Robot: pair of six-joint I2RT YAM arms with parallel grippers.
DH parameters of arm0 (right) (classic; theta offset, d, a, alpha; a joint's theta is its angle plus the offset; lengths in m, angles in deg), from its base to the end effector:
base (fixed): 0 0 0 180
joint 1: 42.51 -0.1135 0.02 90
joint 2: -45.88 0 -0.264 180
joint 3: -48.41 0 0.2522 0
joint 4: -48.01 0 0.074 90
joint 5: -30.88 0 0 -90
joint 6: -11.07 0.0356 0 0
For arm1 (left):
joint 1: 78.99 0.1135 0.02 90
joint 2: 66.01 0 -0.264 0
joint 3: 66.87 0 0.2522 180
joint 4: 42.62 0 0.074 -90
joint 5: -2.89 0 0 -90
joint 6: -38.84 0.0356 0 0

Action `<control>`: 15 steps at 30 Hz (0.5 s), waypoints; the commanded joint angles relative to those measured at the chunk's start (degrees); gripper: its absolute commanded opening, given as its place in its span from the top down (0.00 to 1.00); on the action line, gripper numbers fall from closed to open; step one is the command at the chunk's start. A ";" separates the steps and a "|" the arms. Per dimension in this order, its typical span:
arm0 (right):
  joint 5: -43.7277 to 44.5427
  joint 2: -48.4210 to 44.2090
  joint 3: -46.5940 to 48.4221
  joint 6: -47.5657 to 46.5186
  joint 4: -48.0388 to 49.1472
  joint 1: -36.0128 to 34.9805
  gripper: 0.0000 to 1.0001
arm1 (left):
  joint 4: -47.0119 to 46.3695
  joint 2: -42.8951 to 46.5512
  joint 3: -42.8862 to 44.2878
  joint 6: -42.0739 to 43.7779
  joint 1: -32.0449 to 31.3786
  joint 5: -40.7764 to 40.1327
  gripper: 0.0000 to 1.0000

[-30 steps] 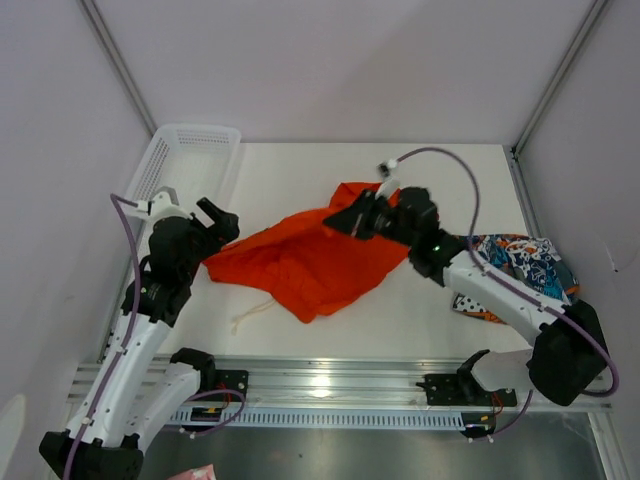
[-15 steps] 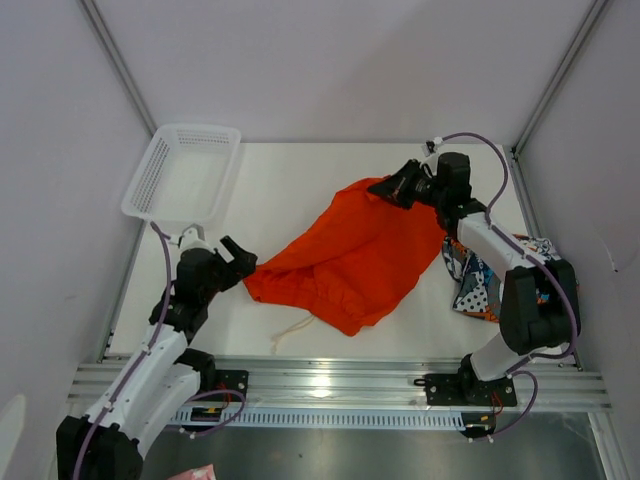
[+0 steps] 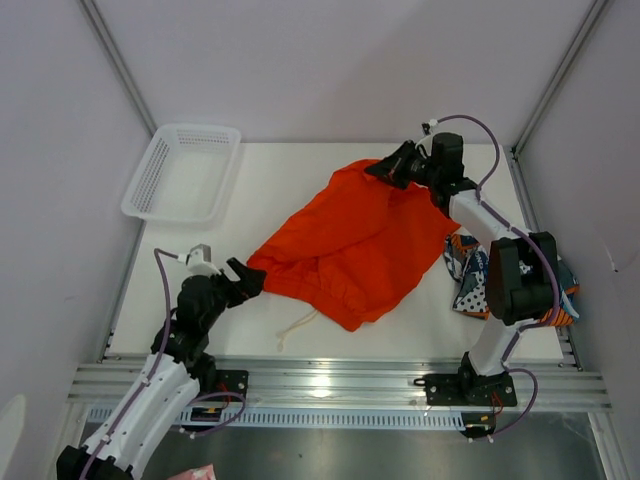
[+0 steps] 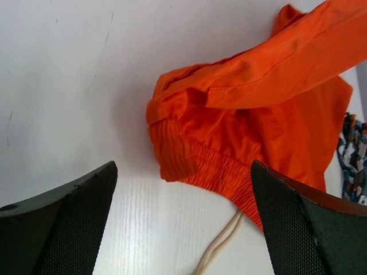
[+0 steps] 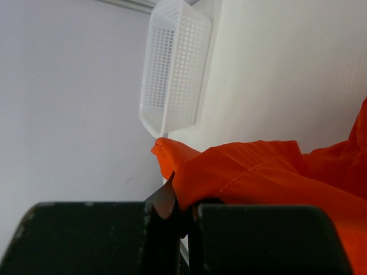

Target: Fold and stack the shorts

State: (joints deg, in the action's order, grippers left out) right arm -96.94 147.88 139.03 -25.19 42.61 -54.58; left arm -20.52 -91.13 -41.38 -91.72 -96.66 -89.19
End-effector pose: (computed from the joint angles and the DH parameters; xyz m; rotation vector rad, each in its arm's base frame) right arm 0.4061 0.1092 0.2925 0.2337 2.0338 1.3713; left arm 0.1290 -0.0397 0.1866 -0.4217 1.9589 -0.6291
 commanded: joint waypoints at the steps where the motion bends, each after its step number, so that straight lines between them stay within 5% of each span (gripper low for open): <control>1: -0.50 0.57 2.68 -0.91 1.13 0.21 1.00 | -3.68 -2.02 -1.53 0.12 -0.17 1.13 0.01; 4: -0.41 0.40 2.59 -1.09 0.96 0.21 1.00 | -4.20 -8.52 0.57 0.21 -0.17 -0.02 0.02; 11: -0.32 0.49 2.77 -1.26 1.22 -0.23 1.00 | -8.60 -16.80 2.95 0.48 -0.17 1.12 0.32; 15: -0.41 0.49 2.77 -1.35 1.13 -0.14 1.00 | -9.48 -16.98 3.56 0.92 -0.17 -0.98 0.37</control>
State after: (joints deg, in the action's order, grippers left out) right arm -96.94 148.42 139.05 -25.63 42.35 -54.69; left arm -26.05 -108.25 -41.01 -91.61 -96.66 -88.43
